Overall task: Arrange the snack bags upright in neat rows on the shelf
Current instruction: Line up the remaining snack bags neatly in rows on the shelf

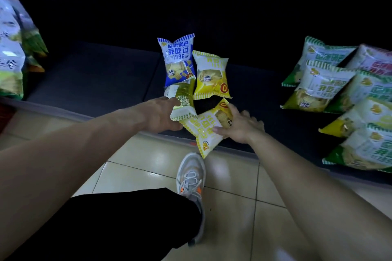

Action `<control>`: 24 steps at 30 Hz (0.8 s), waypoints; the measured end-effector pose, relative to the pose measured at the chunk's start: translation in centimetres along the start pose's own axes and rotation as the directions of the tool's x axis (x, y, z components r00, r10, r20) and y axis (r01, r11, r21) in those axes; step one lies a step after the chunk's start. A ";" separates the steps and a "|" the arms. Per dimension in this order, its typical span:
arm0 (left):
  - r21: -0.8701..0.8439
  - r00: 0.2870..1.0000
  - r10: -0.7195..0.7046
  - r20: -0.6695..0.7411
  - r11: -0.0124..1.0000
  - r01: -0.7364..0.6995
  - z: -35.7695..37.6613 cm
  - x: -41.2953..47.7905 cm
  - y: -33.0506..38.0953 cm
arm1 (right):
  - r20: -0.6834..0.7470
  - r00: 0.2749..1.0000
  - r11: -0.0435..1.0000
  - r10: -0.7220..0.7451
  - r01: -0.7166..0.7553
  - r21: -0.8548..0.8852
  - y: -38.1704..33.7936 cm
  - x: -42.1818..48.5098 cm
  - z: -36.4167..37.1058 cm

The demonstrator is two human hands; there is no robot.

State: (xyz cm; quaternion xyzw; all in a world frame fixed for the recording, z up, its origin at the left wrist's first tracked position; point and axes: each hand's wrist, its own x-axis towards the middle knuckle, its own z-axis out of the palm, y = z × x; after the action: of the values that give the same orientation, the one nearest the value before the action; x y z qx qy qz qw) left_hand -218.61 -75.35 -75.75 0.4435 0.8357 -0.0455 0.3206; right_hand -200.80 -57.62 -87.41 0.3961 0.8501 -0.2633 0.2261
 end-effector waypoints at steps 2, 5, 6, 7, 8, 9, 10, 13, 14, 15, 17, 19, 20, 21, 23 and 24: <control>0.014 1.000 0.013 0.015 1.000 -0.013 0.0 0.0 0.6 | -0.015 0.998 0.998 0.067 -0.067 -0.009 1.3 -0.8 -0.3; 0.027 0.999 0.042 0.030 0.999 -0.043 0.2 0.1 1.4 | -0.018 0.976 0.976 0.216 -0.216 0.015 3.4 -1.9 -0.4; 0.034 0.998 0.049 0.034 0.998 -0.051 0.3 0.2 1.6 | -0.018 0.963 0.963 0.270 -0.269 0.021 4.0 -2.3 -0.4; 0.042 0.998 0.054 0.038 0.998 -0.056 0.4 0.2 1.7 | -0.029 0.952 0.952 0.305 -0.304 0.019 4.5 -2.6 -0.5; 0.051 0.997 0.057 0.041 0.997 -0.059 0.4 0.3 1.9 | -0.056 0.949 0.951 0.310 -0.310 0.010 4.8 -2.8 -0.6; 0.059 0.997 0.059 0.043 0.996 -0.061 0.4 0.3 2.0 | -0.098 0.957 0.962 0.273 -0.274 0.000 5.1 -2.9 -0.8; 0.064 0.997 0.058 0.044 0.996 -0.061 0.4 0.4 2.1 | -0.144 0.970 0.980 0.194 -0.198 -0.013 5.2 -2.9 -1.0; 0.081 0.997 0.051 0.052 0.995 -0.055 0.5 0.5 2.4 | -0.168 0.981 0.993 -0.092 0.077 -0.093 4.9 -1.9 -1.5; 0.088 0.997 0.046 0.058 0.995 -0.051 0.6 0.6 2.4 | -0.128 0.982 0.986 -0.136 0.122 -0.116 4.6 -1.5 -1.7; 0.094 0.997 0.041 0.066 0.994 -0.047 0.6 0.6 2.4 | -0.089 0.984 0.981 -0.152 0.140 -0.133 4.3 -1.1 -1.8; 0.103 0.996 0.030 0.081 0.994 -0.039 0.6 0.8 2.4 | -0.068 0.987 0.976 -0.148 0.135 -0.172 4.1 -0.4 -1.9; 0.110 0.996 0.029 0.079 0.993 -0.037 0.6 0.9 2.5 | -0.089 0.986 0.965 -0.143 0.119 -0.233 4.2 0.0 -2.2; 0.111 0.996 0.029 0.081 0.993 -0.038 0.6 1.0 2.6 | -0.092 0.985 0.957 -0.146 0.117 -0.265 4.3 0.1 -2.3; 0.111 0.996 0.030 0.087 0.993 -0.040 0.7 1.0 2.7 | -0.092 0.984 0.950 -0.151 0.118 -0.288 4.5 0.2 -2.4; 0.113 0.994 0.034 0.100 0.993 -0.046 0.8 1.2 2.8 | -0.095 0.984 0.952 -0.151 0.119 -0.283 5.0 0.3 -2.4; 0.115 0.994 0.035 0.107 0.992 -0.047 0.9 1.2 2.9 | -0.095 0.985 0.960 -0.145 0.117 -0.256 5.1 0.4 -2.4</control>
State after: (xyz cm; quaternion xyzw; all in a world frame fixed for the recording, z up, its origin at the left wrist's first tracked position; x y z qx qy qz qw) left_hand -216.44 -73.05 -76.58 0.4757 0.8043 -0.1114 0.3382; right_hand -197.36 -53.09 -87.19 0.3215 0.9122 -0.1461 0.2077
